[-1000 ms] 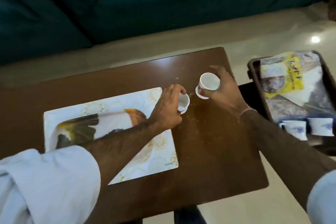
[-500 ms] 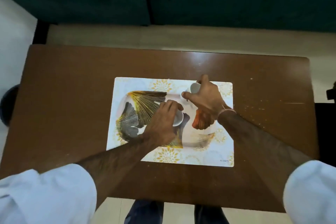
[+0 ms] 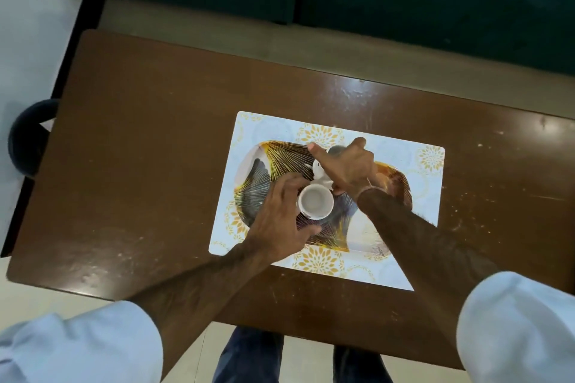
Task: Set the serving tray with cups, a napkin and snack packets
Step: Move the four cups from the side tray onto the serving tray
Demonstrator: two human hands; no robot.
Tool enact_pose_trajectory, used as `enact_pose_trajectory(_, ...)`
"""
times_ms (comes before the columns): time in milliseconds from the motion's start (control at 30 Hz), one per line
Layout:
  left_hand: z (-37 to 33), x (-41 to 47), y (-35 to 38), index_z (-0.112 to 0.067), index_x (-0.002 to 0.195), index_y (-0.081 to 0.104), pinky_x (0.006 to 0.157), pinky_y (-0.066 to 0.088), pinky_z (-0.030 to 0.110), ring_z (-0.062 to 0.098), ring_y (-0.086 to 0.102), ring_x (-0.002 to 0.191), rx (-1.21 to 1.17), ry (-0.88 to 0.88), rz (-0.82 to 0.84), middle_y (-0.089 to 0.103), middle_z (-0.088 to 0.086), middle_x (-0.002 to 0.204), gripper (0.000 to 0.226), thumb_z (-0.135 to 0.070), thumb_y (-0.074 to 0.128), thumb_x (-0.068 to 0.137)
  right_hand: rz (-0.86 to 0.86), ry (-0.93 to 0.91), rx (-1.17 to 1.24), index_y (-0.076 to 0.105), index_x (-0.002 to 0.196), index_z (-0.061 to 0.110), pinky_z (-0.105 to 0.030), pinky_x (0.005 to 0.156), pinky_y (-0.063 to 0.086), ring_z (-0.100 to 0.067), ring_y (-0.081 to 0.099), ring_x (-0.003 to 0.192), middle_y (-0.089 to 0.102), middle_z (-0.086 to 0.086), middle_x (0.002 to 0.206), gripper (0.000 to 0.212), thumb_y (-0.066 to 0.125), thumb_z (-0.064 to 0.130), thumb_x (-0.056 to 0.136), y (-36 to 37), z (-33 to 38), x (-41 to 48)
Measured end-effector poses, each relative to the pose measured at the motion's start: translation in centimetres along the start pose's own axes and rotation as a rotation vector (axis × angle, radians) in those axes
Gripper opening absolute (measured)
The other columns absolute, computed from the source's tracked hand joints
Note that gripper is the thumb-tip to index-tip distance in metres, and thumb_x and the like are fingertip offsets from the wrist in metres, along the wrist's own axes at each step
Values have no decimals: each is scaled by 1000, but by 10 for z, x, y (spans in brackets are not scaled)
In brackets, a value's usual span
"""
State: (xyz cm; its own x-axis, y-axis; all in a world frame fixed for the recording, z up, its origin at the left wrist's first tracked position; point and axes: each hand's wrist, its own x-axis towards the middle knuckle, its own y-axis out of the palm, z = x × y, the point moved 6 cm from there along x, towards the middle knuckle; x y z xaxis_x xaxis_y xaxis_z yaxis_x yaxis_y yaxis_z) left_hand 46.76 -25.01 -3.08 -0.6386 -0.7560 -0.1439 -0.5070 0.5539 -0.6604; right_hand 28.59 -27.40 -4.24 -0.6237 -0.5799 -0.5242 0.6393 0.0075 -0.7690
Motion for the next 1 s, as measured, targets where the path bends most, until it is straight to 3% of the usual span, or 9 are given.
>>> enact_pose_trajectory(100, 6, 4, -5, -20, 143, 32, 99, 44, 30, 14, 44, 128, -112, -159, -49, 45, 4, 143, 97, -45, 87, 67, -13, 2, -110, 43, 124, 4, -40, 76, 43, -41, 63, 109, 62, -21, 121, 102, 44, 90, 68, 5, 8, -3)
enact_pose_trajectory(167, 7, 10, -5, -31, 146, 24, 97, 46, 32, 18, 46, 131, -183, -240, -40, 42, 2, 148, 101, -44, 86, 68, -20, -13, -171, 39, 128, 5, -42, 77, 44, -42, 63, 109, 63, -22, 120, 107, 37, 93, 68, 7, 13, -5)
enact_pose_trajectory(267, 10, 15, -3, -32, 147, 20, 92, 53, 35, 23, 51, 130, -227, -320, -46, 42, 3, 150, 102, -32, 87, 71, 13, -47, -269, 41, 130, 3, -44, 82, 48, -42, 63, 110, 64, -22, 121, 111, 31, 95, 69, 11, 18, -9)
enact_pose_trajectory(500, 16, 6, 4, -31, 150, 24, 88, 58, 36, 23, 57, 123, -294, -352, -91, 43, 4, 149, 93, -10, 80, 79, 74, -121, -476, 46, 128, 2, -39, 75, 45, -39, 65, 106, 67, -20, 115, 110, 23, 94, 72, 16, 20, -15)
enact_pose_trajectory(667, 16, 5, 7, -26, 150, 27, 88, 58, 36, 22, 54, 128, -299, -401, -116, 42, 6, 149, 89, -12, 80, 79, 137, -96, -432, 40, 137, 3, -44, 86, 47, -40, 60, 114, 63, -22, 124, 107, 17, 89, 78, 17, 16, -17)
enact_pose_trajectory(800, 14, 10, -1, -20, 144, 36, 96, 50, 45, 23, 47, 128, -266, -389, -88, 44, 6, 143, 88, -28, 79, 67, 164, -93, -340, 37, 142, 7, -49, 94, 41, -44, 56, 120, 58, -26, 131, 104, 7, 86, 81, 4, 9, -11)
enact_pose_trajectory(900, 3, 25, -15, -19, 136, 49, 101, 37, 38, 18, 41, 125, -180, -327, -120, 48, 4, 137, 73, -40, 70, 69, 114, -141, -263, 45, 131, 11, -50, 93, 41, -46, 57, 115, 59, -27, 127, 93, 7, 82, 85, -14, -2, -6)
enact_pose_trajectory(1000, -13, 53, -19, -21, 133, 54, 108, 35, 42, 20, 42, 132, -74, -287, -112, 50, 2, 142, 57, -47, 59, 83, 27, -214, -171, 51, 123, 14, -48, 92, 46, -40, 58, 112, 61, -18, 124, 72, 20, 71, 93, -37, -20, -3)
